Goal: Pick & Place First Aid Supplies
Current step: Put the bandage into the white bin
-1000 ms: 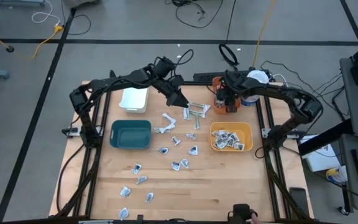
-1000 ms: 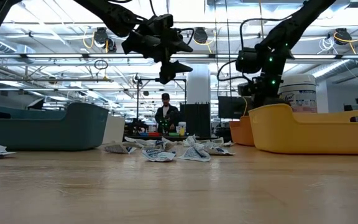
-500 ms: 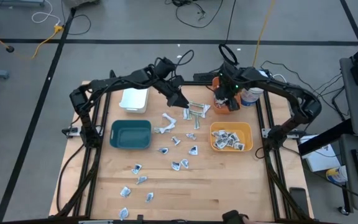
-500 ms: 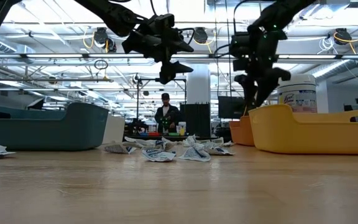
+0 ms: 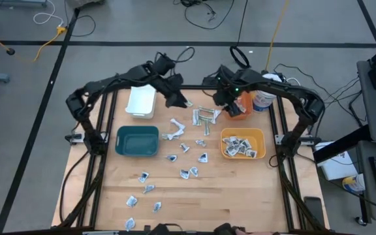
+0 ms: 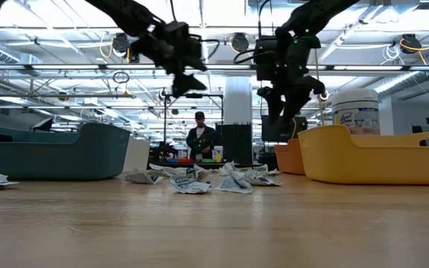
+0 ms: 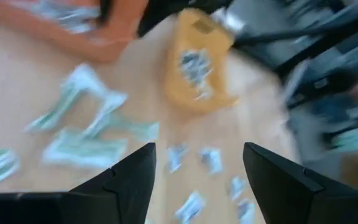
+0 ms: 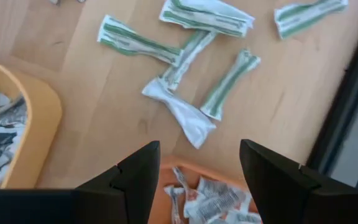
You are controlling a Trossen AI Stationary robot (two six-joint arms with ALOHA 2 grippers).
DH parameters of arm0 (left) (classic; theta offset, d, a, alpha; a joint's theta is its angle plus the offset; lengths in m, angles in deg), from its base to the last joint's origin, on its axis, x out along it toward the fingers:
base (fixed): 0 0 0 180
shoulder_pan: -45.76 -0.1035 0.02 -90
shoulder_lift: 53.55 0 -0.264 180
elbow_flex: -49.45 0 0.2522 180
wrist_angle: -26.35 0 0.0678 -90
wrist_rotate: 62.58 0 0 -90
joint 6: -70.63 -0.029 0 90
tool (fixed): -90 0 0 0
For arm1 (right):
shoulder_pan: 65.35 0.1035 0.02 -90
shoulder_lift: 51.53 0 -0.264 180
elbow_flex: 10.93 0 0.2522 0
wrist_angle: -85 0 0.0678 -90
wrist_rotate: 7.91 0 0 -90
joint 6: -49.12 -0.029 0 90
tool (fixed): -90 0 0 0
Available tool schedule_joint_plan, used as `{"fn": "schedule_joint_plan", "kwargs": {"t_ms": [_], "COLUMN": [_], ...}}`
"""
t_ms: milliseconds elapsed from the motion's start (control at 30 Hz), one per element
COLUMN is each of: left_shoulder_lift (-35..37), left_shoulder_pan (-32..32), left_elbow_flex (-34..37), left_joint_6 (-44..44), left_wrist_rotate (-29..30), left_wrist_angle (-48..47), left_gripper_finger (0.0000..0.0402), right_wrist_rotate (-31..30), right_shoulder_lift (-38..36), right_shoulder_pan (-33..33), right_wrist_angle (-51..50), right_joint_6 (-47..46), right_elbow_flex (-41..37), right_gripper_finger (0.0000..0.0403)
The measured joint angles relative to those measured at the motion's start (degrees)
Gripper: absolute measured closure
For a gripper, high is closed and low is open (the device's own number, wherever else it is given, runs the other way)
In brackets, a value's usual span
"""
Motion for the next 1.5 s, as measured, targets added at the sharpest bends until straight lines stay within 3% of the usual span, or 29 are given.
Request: {"fn": "schedule_joint_plan", "kwargs": {"t_ms": [100, 233, 567, 867, 1133, 1267, 1500], "left_shoulder_lift": [3.3, 6.6, 11.5, 14.5, 16.7, 17.8, 18.3], "left_shoulder_pan": [0.2, 0.3, -2.4, -3.2, -2.6, -2.6, -2.3], "left_elbow_flex": [0.0, 0.0, 0.1, 0.1, 0.0, 0.1, 0.0], "left_joint_6": [-5.1, -7.3, -9.6, -8.0, -7.9, -7.9, -7.6], "left_wrist_rotate": [5.5, 7.3, 7.6, 7.3, 7.4, 7.4, 7.4], "left_wrist_angle": [-4.6, -5.6, -12.7, -13.6, -15.7, -16.0, -16.2], "left_gripper_finger": [0.0166, 0.0177, 0.0179, 0.0179, 0.0179, 0.0178, 0.0178], "right_wrist_rotate": [0.1, 0.0, -3.3, -8.0, -10.7, -10.7, -10.7], "right_shoulder_lift": [1.6, 3.4, 9.1, 15.9, 17.4, 17.4, 19.3], "right_shoulder_pan": [1.3, 3.3, 7.8, 7.8, 7.8, 7.8, 8.2], "right_wrist_angle": [0.0, 0.8, 2.4, 2.7, 3.0, 3.8, 2.7], "right_joint_6": [0.4, 2.1, 3.2, 3.1, 3.0, 3.0, -0.3], "right_elbow_flex": [0.6, 0.7, 1.6, 1.5, 1.5, 1.5, 1.5], "right_gripper_finger": [0.0188, 0.0188, 0.0188, 0.0188, 0.0189, 0.0212, 0.0302]}}
